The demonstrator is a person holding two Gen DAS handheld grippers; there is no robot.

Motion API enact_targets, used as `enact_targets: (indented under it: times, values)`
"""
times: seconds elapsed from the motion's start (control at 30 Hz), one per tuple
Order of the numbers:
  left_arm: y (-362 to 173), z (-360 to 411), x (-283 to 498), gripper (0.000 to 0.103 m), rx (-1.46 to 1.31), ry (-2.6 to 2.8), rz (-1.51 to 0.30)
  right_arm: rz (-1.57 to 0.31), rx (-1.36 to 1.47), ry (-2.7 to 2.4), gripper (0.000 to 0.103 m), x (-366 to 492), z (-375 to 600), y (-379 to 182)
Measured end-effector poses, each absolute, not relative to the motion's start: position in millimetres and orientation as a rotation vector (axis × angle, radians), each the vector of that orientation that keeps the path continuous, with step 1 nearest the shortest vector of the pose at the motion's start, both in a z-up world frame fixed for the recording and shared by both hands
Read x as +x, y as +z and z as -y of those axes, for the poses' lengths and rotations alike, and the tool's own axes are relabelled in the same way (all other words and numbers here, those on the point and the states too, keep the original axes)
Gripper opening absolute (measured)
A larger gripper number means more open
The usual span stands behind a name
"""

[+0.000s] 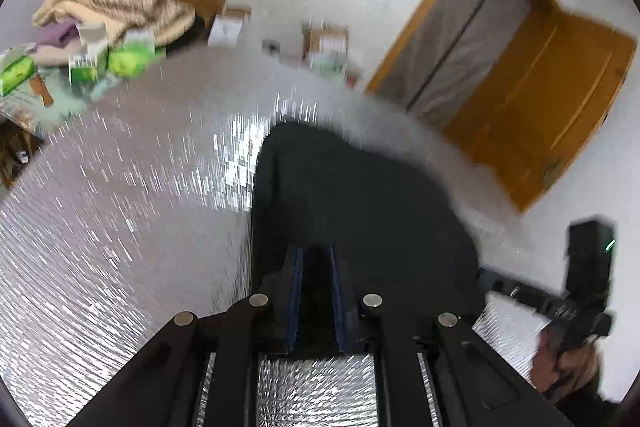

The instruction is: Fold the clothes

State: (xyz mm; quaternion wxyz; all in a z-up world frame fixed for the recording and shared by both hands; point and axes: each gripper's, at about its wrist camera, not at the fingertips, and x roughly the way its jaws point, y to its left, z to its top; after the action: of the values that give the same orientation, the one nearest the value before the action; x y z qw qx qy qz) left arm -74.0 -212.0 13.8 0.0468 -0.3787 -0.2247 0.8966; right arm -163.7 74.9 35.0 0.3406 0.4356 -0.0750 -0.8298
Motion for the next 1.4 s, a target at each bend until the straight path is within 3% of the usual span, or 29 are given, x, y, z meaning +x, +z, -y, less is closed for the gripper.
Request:
enact_targets:
  times: [0.1,0.37,1.0,1.4]
  values:
    - [11.9,215.7,-67.4,0.008,-1.135,2.739,0.746,0.184,1.146,-2.172,0.038,-158.5,-77.7,33.6]
    - [19.9,191.8,-30.7,0.008,-1.13,2.797,0.686,0.128,1.091,-2.191,0.035,-121.3,-90.6,38.4]
    - [-1.8,105.9,6.7,0.01,-1.246,2.867,0.339,-0.128,1.136,-2.299,0.036,-65.0,-99.0,8.9]
    - [-4.7,97.9,4.8,0.01,-1.244,2.916,0.25,-0.223,1.102,-2.335,0.041,-55.5,-95.0,3.0]
